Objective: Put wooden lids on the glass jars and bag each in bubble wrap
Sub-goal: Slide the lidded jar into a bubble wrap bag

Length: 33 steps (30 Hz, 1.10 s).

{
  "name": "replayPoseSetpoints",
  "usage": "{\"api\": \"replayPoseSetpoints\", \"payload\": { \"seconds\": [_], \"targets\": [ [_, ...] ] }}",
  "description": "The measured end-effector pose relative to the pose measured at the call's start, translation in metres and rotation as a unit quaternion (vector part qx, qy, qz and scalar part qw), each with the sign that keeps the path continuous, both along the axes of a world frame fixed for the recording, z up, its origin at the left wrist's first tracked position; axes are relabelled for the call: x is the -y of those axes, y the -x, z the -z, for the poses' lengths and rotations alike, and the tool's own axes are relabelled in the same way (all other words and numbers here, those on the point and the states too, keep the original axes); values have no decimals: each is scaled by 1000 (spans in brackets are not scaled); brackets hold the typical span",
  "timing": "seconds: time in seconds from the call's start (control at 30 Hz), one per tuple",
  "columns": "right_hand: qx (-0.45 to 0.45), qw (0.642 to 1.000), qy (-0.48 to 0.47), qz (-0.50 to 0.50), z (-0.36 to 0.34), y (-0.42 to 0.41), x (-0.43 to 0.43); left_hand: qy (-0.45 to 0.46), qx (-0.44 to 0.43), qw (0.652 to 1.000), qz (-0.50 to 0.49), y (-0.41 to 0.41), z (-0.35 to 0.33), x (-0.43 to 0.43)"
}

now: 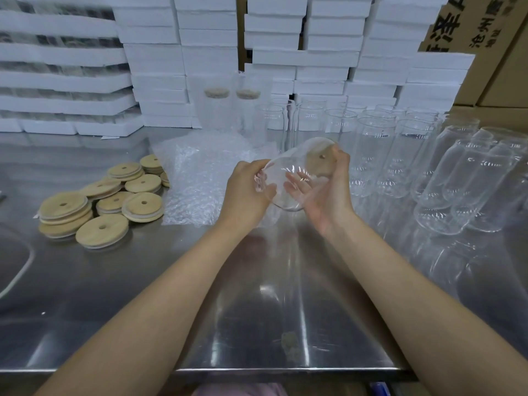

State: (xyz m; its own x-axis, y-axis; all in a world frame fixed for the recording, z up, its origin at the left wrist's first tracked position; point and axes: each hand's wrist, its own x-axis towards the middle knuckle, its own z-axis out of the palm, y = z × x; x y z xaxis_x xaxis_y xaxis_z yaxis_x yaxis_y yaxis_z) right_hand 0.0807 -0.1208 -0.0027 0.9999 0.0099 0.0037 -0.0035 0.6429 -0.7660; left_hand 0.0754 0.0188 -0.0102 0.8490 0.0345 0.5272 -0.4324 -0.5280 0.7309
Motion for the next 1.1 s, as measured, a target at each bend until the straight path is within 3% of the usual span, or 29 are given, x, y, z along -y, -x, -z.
{"api": "replayPoseSetpoints", "payload": {
  "seconds": [0.5, 0.77, 0.93, 1.1],
  "targets": [
    [-11, 1000, 15, -22, -2, 7, -11, -47, -52, 997, 18, -2, -1, 1],
    [-60, 987, -17, 148, -2, -2, 2, 5, -61, 998, 27, 4, -16, -14],
    [-25, 972, 51, 229, -3, -5, 0, 8, -62, 996, 71, 8, -20, -16],
    [25, 955, 115, 272, 1, -7, 0, 22, 11, 997, 77, 10, -18, -14]
  ]
}}
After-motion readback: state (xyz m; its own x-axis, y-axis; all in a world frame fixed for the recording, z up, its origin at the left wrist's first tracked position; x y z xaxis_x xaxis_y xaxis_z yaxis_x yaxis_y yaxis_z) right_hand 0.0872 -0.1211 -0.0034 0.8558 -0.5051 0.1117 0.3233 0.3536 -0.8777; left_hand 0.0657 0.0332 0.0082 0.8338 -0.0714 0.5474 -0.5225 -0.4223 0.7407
